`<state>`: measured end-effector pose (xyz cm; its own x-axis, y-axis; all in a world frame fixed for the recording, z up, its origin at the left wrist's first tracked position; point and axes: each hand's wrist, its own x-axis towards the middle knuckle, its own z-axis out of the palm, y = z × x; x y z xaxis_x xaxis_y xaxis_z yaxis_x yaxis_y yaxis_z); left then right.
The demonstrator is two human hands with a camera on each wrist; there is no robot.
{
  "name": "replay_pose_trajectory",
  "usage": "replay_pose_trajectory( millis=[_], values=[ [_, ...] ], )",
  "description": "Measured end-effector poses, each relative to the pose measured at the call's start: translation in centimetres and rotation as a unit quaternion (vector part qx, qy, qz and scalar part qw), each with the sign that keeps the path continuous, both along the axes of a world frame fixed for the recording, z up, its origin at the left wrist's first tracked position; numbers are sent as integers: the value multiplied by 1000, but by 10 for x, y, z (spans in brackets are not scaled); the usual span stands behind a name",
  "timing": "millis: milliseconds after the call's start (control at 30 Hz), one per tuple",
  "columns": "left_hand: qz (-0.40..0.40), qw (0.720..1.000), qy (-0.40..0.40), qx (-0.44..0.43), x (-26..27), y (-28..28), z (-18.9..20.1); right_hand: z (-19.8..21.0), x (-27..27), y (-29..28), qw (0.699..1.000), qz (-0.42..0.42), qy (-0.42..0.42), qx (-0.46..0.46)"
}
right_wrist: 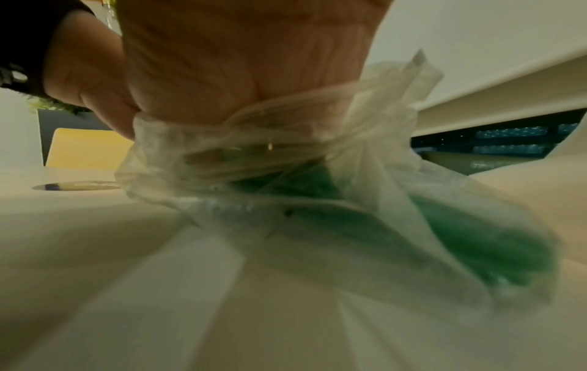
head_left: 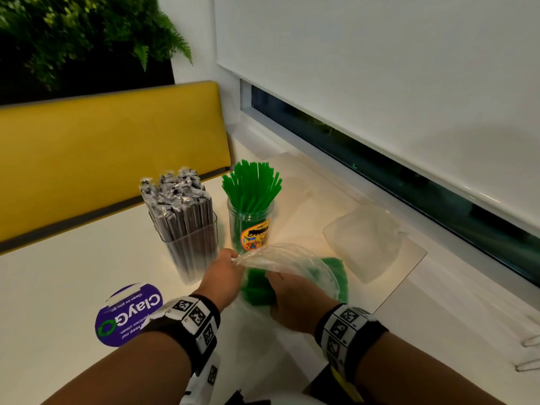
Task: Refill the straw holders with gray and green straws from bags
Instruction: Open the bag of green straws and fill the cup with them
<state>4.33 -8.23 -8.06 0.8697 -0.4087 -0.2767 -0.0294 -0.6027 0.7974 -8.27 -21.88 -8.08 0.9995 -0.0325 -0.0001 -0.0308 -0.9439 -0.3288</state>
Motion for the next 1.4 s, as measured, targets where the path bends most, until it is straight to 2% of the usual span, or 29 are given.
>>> replay_pose_trajectory(
  millis=[67,133,200,267,333,400,467,567,667,767,800,867,933,1000,1067,1133,1200,1267,1333,1400],
  values=[
    [-39,999,0,36,-1,1,2,0,7,-1,999,-33,32,1],
    [-83,991,14,108,0,1,2,1,14,1,995,-57,83,-20],
    [-143,968,5,206,0,1,2,5,20,4,989,-65,129,-39],
    [-147,962,5,232,0,0,1,5,23,5,986,-51,153,-51],
    [-93,981,58,161,0,-1,-4,5,21,6,985,-29,163,-56],
    [-26,990,123,59,-1,-1,-7,7,20,9,989,10,147,-15],
    [19,983,185,0,-3,2,-9,9,23,13,991,46,128,19],
    [41,969,237,-59,-12,4,0,20,28,11,983,47,174,45],
    [66,959,255,-106,-15,1,9,18,25,0,989,1,146,-12],
    [89,951,260,-138,-7,1,10,25,18,0,999,27,39,-25],
    [97,952,257,-139,-4,2,8,30,15,1,999,46,-5,-8],
    [109,956,237,-132,-1,4,3,47,12,2,996,53,-40,52],
    [102,964,215,-119,-4,4,0,69,10,5,990,30,-59,127],
    [71,983,162,-58,-9,2,-1,93,11,9,965,-41,-77,247],
    [31,995,97,5,-13,-1,1,117,15,9,914,-109,-112,375],
    [-6,999,37,5,-16,-4,9,145,20,4,873,-151,-176,429],
    [-25,997,-7,-66,-15,-9,16,176,26,-8,834,-188,-245,457],
    [-24,989,-11,-143,-13,-16,29,204,33,-26,805,-207,-318,456],
    [-1,981,3,-193,-8,-26,46,226,38,-45,784,-232,-375,436],
    [41,977,15,-210,4,-37,59,237,45,-61,779,-251,-415,398]
  ],
)
